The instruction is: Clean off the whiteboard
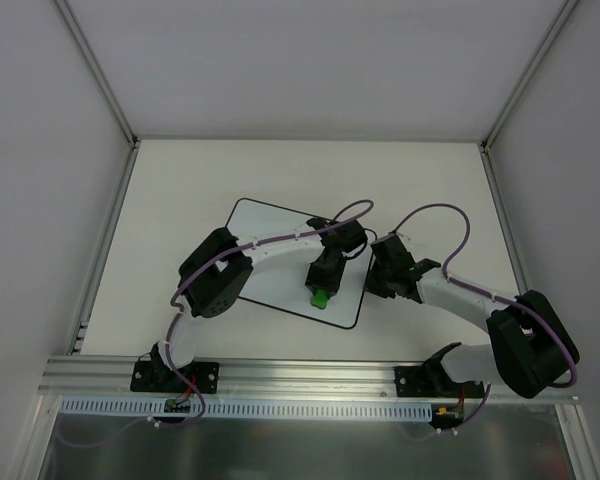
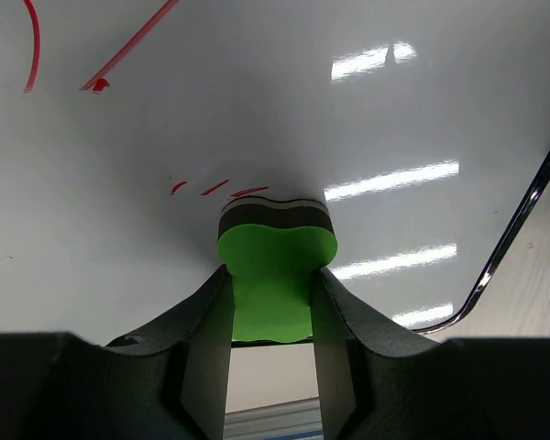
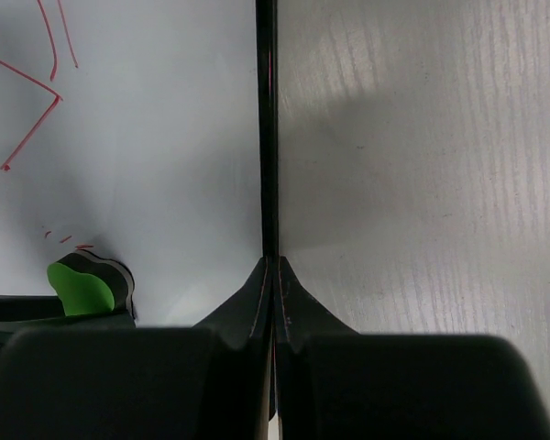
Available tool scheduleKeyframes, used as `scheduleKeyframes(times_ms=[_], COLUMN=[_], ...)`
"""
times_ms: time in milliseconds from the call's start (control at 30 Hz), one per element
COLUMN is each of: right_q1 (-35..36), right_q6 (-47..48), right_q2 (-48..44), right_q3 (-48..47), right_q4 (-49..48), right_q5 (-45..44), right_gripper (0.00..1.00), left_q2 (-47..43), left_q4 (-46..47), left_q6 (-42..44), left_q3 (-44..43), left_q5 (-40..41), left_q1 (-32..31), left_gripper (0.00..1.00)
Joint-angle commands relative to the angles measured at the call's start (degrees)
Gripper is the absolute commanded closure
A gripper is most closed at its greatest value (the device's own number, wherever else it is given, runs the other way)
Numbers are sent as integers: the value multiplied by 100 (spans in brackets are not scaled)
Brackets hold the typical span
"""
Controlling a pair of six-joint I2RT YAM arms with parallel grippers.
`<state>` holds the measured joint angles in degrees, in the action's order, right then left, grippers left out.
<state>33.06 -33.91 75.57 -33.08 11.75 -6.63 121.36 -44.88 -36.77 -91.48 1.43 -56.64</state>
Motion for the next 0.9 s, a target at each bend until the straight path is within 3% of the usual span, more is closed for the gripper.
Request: scheduleKeyframes(times_ms=[0,167,267,467,633,867], right_q1=[25,25,25,25,25,25], right_q6=[-19,-28,-37,-2,-1,-1], right_q2=[177,134,107,168,204,230], right_q3=[232,285,293,250,241,223], right_q4=[662,671,671,671,671,671], right_q5=[-321,-339,-347,-312,-321,-312], right_gripper=[100,100,100,100,100,100], left_q2=[485,-111,-524,-930,-492,536], left_q4=[146,147,138,120,76,41], left_q6=[-242,-304,-191,205,311,259], left_q3=[429,1156,1658,1845,1380,343], left_q5=[-364,93,392,832,604,182], left_q1=[-128,425,1066,2007,1912,910], left_gripper=[100,100,100,100,100,100])
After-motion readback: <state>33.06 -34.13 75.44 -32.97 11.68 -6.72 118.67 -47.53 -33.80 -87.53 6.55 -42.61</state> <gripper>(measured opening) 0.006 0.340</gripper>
